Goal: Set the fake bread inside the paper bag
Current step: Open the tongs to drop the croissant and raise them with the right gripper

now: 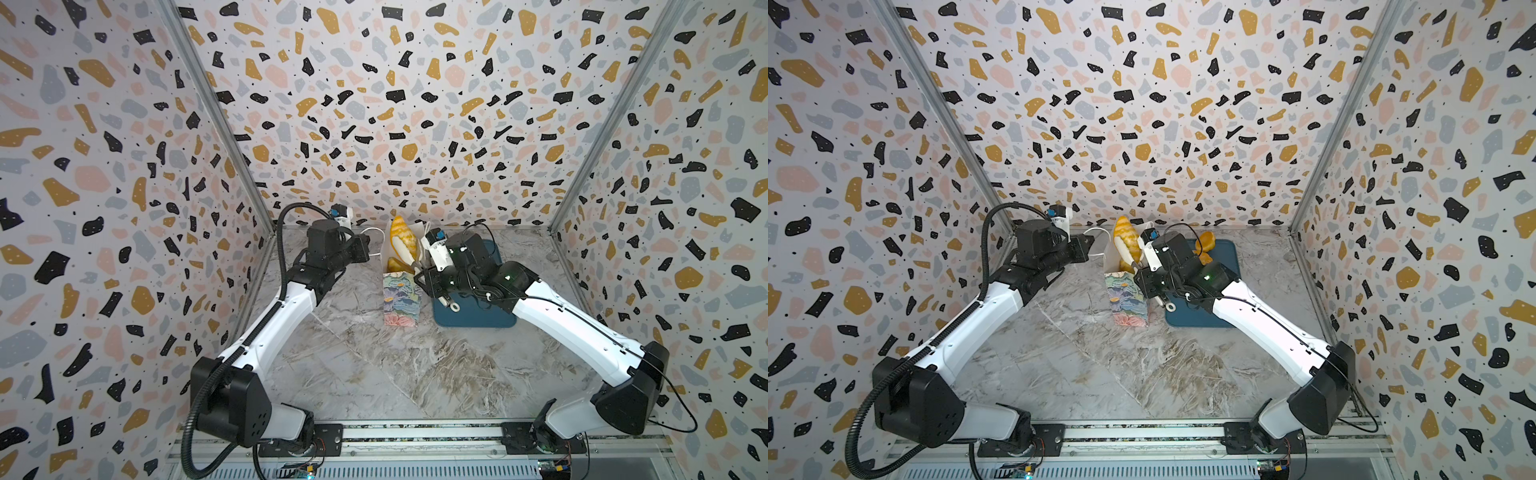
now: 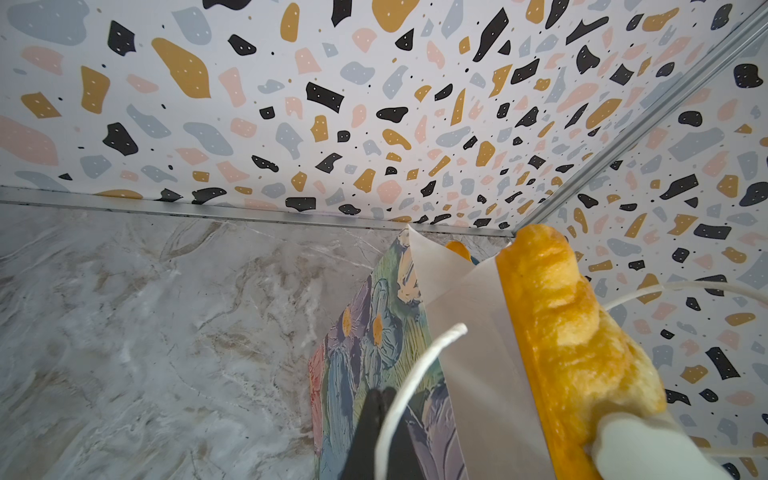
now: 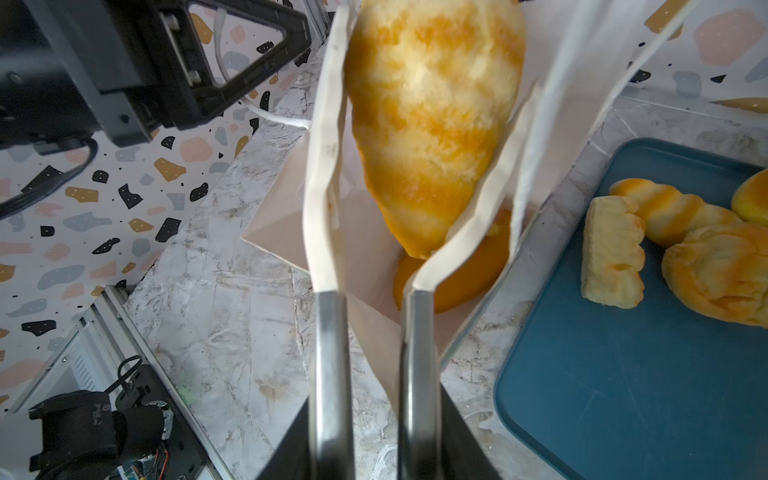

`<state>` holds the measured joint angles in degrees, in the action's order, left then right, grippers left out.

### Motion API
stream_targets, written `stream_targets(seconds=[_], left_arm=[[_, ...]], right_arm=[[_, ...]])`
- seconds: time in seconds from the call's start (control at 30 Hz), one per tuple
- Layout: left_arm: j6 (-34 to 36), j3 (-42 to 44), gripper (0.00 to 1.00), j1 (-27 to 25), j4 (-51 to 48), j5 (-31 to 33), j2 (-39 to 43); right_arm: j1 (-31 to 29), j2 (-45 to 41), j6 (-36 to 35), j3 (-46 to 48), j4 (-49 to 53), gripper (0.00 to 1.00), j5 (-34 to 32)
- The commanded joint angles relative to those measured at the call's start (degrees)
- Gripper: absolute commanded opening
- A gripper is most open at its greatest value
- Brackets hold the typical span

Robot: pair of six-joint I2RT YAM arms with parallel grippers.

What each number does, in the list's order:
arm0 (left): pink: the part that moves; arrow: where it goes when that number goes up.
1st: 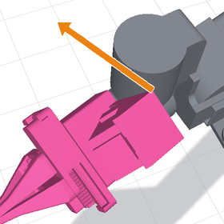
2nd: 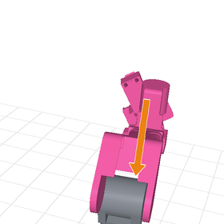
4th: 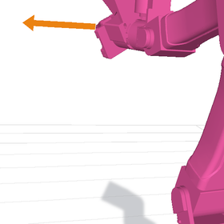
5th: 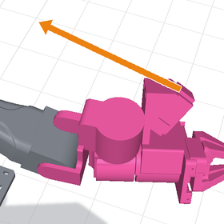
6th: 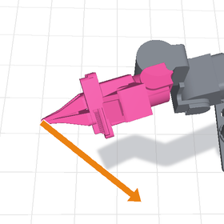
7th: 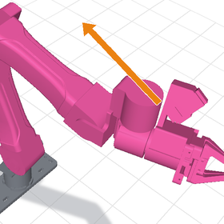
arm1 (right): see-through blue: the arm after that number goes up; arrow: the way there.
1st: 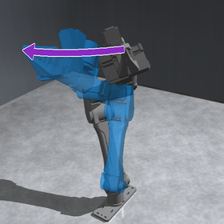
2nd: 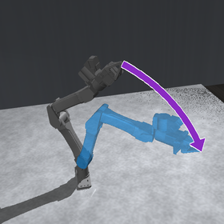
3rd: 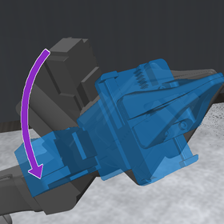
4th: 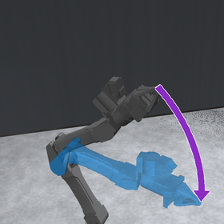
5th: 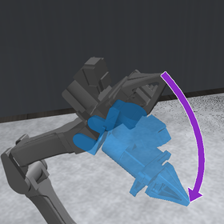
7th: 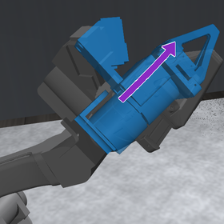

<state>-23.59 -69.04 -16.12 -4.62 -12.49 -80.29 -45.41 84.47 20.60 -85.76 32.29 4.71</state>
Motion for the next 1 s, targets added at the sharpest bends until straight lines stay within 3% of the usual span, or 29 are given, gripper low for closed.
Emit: stream_targets(seconds=[0.0,0.97], left_arm=[[0.6,0.2,0.0,0.3,1.1,0.5,-0.2],[0.8,1.9,0.0,0.3,3.2,1.1,1.2]], right_arm=[[-0.3,-3.7,0.1,-0.5,-1.8,0.4,-1.0],[-0.2,-3.9,-0.4,-5.1,-6.2,0.43,1.6]])
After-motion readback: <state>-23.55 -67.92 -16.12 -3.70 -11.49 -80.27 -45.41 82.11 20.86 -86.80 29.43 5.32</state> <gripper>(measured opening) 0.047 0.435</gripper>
